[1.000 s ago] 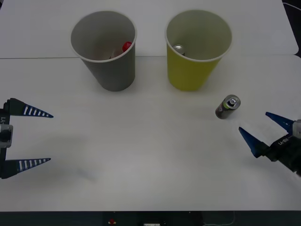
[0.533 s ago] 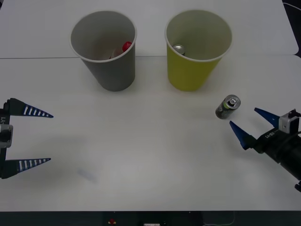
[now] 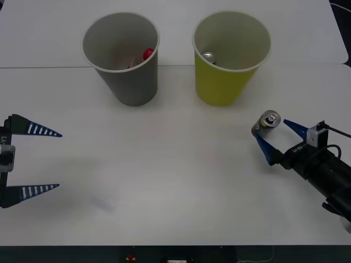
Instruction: Put the can into the green bin and the plastic bottle into the gray bin
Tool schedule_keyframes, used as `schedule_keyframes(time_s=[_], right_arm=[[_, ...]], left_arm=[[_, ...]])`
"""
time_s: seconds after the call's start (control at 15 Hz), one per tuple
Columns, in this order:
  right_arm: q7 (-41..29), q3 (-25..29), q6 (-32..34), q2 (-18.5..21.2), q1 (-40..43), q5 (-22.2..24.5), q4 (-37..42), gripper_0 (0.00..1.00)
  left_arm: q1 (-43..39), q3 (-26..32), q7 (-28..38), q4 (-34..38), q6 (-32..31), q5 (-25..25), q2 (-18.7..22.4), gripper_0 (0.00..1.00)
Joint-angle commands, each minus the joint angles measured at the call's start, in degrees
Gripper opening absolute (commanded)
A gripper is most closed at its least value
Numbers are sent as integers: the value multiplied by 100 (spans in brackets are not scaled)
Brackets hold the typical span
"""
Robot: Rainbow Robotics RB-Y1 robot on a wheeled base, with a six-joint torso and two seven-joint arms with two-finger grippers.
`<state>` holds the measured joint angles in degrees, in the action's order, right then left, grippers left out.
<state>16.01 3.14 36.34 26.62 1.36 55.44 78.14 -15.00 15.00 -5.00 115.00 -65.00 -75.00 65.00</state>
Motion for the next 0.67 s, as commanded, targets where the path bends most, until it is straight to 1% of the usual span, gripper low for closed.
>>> schedule_keyframes(time_s=[0.07, 0.33, 0.53, 0.6, 0.67], right_arm=[[139, -95, -48, -69, -303, 2, -308, 100], [350, -130, -57, -228, -654, 11, -721, 100], [473, -165, -101, -263, -690, 2, -730, 100], [526, -165, -101, -271, -698, 11, -738, 46], [552, -183, -118, -280, -716, 2, -730, 0]], left_arm=[[0, 0, 0, 0, 0, 0, 0, 100], [0, 0, 0, 0, 0, 0, 0, 100], [0, 0, 0, 0, 0, 0, 0, 100], [0, 0, 0, 0, 0, 0, 0, 100], [0, 0, 0, 0, 0, 0, 0, 100]])
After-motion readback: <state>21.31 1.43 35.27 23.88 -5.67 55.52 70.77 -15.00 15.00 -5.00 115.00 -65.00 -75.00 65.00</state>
